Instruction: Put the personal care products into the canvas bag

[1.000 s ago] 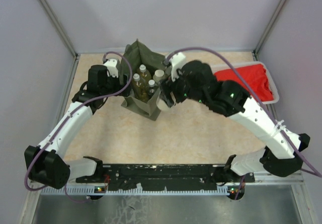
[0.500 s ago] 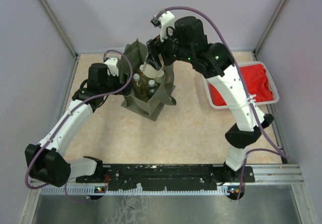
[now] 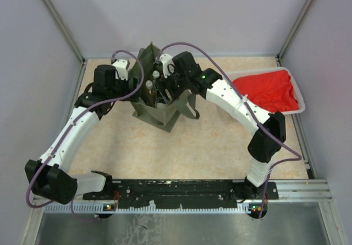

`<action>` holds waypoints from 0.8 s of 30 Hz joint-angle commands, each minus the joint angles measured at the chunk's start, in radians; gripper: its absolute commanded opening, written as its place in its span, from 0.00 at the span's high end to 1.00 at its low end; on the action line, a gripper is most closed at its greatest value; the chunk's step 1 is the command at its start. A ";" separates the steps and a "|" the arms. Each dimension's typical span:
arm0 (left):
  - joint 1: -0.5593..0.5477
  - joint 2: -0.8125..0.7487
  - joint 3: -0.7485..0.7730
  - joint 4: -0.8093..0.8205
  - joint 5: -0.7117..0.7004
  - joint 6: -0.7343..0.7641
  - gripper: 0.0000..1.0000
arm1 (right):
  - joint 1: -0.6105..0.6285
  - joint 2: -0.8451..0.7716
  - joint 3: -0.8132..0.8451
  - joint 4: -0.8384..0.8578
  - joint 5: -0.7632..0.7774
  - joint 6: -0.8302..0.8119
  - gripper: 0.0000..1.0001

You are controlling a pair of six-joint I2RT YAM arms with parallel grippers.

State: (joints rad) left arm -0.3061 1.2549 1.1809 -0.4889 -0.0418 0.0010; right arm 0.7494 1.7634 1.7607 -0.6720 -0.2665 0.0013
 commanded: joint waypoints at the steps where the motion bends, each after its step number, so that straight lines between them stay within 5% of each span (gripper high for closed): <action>1: 0.004 -0.017 0.044 -0.051 -0.048 0.033 0.00 | 0.002 -0.042 0.071 0.248 -0.146 0.050 1.00; 13: 0.002 -0.015 0.059 -0.066 -0.043 0.036 0.00 | 0.073 0.082 0.190 0.256 -0.202 0.065 1.00; 24: 0.003 -0.034 0.057 -0.074 -0.039 0.046 0.00 | 0.116 0.232 0.331 0.128 -0.045 0.005 1.00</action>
State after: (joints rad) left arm -0.3031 1.2438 1.2118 -0.5610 -0.0822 0.0345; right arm 0.8436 2.0075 1.9995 -0.5957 -0.3527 0.0200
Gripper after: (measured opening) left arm 0.998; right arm 0.689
